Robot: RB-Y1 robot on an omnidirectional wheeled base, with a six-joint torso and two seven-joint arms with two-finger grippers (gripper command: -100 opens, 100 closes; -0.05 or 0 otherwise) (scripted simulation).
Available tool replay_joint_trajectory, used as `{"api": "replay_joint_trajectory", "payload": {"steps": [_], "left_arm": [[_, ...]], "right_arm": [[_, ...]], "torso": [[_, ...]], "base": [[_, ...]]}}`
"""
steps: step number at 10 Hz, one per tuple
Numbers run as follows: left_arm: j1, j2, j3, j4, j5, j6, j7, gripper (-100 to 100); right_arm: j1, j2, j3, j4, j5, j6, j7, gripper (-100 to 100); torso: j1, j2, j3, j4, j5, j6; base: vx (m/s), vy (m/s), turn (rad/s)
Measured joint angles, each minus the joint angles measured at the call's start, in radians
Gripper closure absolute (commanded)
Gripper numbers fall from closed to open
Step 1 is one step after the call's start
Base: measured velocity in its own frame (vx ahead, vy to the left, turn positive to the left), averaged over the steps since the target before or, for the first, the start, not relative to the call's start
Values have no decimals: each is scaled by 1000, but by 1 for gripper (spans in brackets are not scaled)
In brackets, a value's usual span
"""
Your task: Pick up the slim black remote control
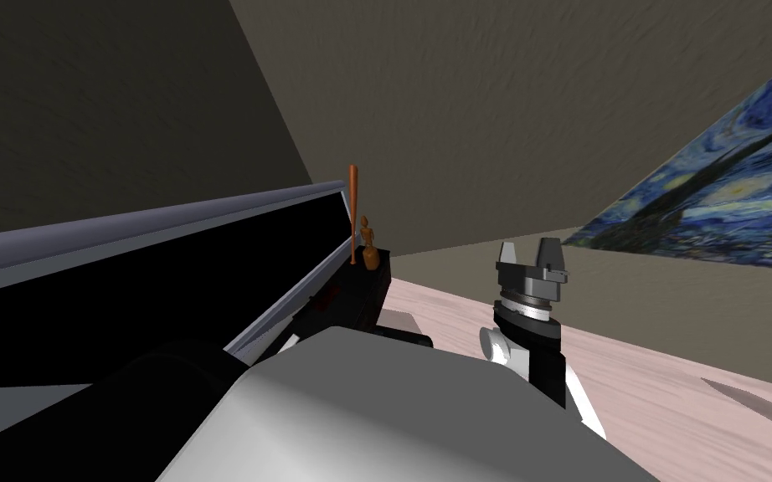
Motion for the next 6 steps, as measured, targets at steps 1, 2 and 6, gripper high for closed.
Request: {"api": "replay_joint_trajectory", "payload": {"steps": [1,2,6], "left_arm": [[0,0,0,0,0,0,1,100],[0,2,1,-1,0,-1,1,100],[0,2,2,-1,1,0,2,100]], "right_arm": [[0,0,0,0,0,0,0,0],[0,0,0,0,0,0,0,0],[0,0,0,0,0,0,0,0]], "torso": [[1,1,0,0,0,0],[1,1,1,0,2,0],[4,2,1,1,4,0]], "base": [[0,0,0],[0,0,0],[-5,6,-14]]}}
